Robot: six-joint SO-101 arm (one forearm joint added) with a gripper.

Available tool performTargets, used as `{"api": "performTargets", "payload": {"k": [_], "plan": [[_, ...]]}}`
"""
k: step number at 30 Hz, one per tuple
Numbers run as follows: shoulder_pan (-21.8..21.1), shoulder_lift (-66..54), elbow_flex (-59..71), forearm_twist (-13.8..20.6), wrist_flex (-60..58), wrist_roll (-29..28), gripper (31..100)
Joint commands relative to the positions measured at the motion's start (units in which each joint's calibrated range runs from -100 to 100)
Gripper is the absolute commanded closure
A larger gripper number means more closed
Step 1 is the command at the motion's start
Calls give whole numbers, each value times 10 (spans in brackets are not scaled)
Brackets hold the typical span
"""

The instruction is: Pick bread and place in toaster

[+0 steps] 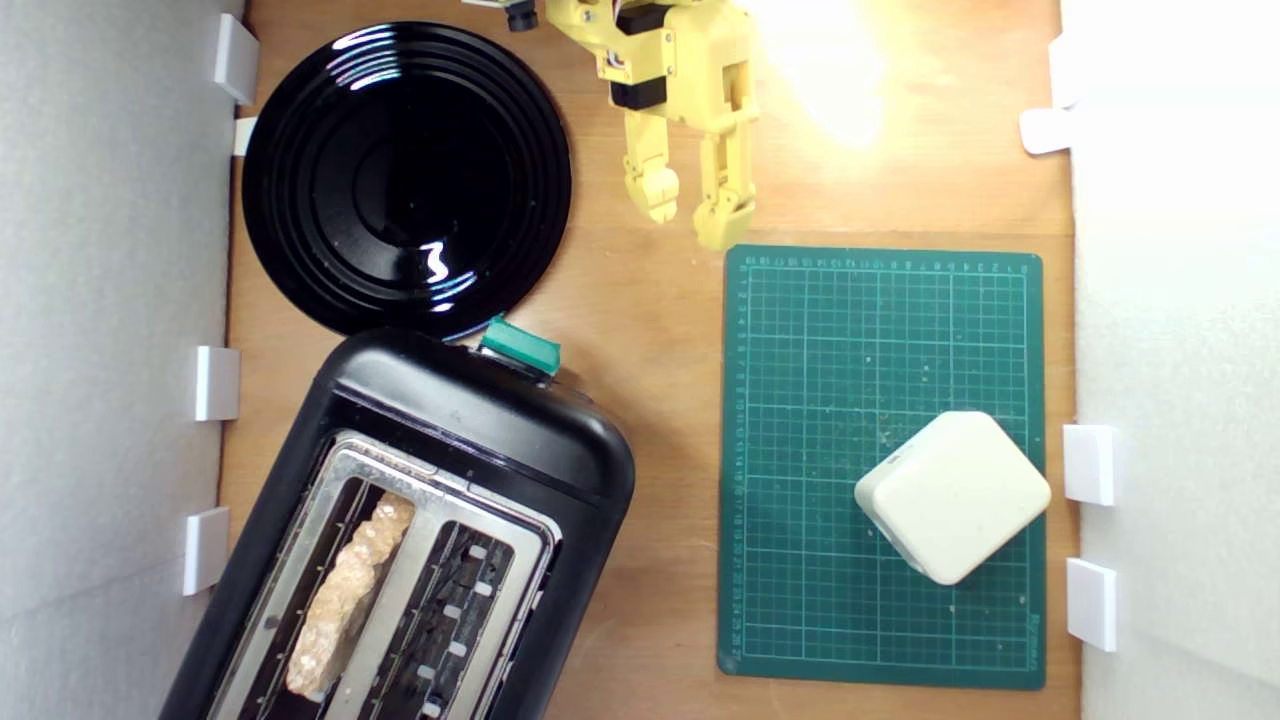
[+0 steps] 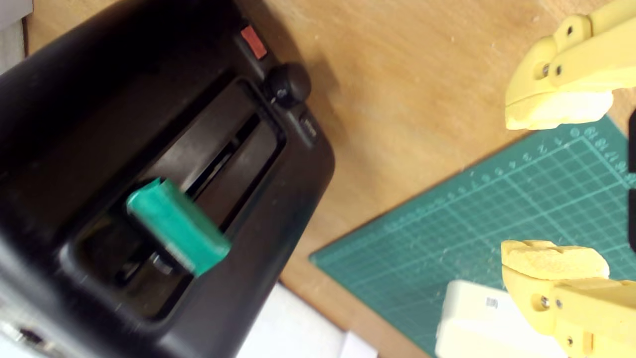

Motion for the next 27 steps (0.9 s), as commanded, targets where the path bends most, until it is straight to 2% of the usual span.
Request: {"api": "performTargets", "payload": {"k": [1,5,9,15,22,27], "plan": [[2,-6,19,5,-7,2,483],[2,-6,42,6,-7,2,495],[2,-6,62,17,-7,2,576],[2,-6,70,17,-7,2,643],[2,-6,116,18,-7,2,783],[2,-6,130,18,-7,2,849]]}}
